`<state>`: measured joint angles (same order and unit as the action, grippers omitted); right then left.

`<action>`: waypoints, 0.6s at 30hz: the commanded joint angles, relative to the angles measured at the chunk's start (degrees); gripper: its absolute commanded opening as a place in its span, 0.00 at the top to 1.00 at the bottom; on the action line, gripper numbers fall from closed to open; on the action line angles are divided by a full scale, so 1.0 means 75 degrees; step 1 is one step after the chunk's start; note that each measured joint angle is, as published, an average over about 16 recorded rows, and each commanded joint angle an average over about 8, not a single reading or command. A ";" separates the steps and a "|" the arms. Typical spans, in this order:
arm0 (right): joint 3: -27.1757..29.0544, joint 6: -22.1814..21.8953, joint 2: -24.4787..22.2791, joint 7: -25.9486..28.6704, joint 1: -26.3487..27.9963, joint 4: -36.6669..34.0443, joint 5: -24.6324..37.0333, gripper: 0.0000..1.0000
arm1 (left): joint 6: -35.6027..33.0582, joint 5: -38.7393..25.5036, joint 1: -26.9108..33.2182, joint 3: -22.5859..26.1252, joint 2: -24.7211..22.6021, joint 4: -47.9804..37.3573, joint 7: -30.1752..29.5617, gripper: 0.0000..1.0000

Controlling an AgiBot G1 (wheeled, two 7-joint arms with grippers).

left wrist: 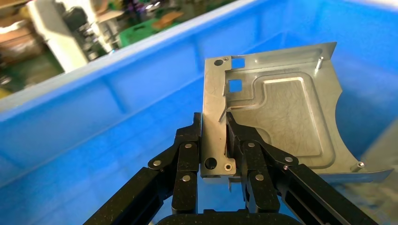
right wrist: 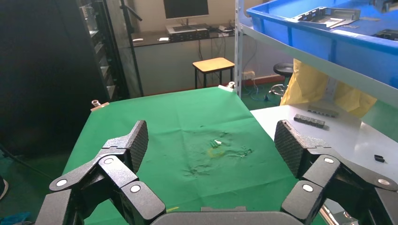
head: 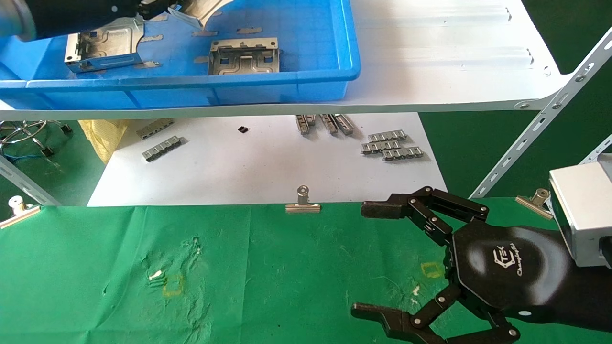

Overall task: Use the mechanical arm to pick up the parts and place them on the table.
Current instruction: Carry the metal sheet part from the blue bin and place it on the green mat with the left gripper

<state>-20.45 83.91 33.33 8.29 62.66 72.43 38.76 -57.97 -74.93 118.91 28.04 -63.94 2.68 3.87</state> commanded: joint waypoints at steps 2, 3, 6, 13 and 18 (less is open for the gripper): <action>0.0000 0.0000 0.0000 0.0000 0.0000 0.0000 0.0000 0.00 | -0.0534 0.0176 0.0033 -0.0116 0.0176 0.0058 0.0111 1.00; 0.0000 0.0000 0.0000 0.0000 0.0000 0.0000 0.0000 0.00 | -0.0766 0.0234 0.0049 -0.0153 0.0235 0.0085 0.0152 1.00; -0.0001 0.0000 0.0000 0.0000 0.0000 0.0000 0.0000 0.00 | -0.1517 0.0384 0.0096 -0.0243 0.0395 0.0173 0.0281 1.00; -0.0001 0.0000 0.0000 -0.0001 0.0000 0.0000 -0.0001 0.00 | -0.3643 0.0597 0.0112 -0.0327 0.0768 0.0416 0.0637 1.00; -0.0002 -0.0001 -0.0001 -0.0001 0.0000 0.0000 -0.0001 0.00 | -0.4476 0.0803 -0.0187 -0.0276 0.1095 0.0900 0.0886 1.00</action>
<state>-20.46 83.91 33.32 8.29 62.66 72.43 38.75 -89.77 -67.89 116.26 26.82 -54.88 12.26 10.08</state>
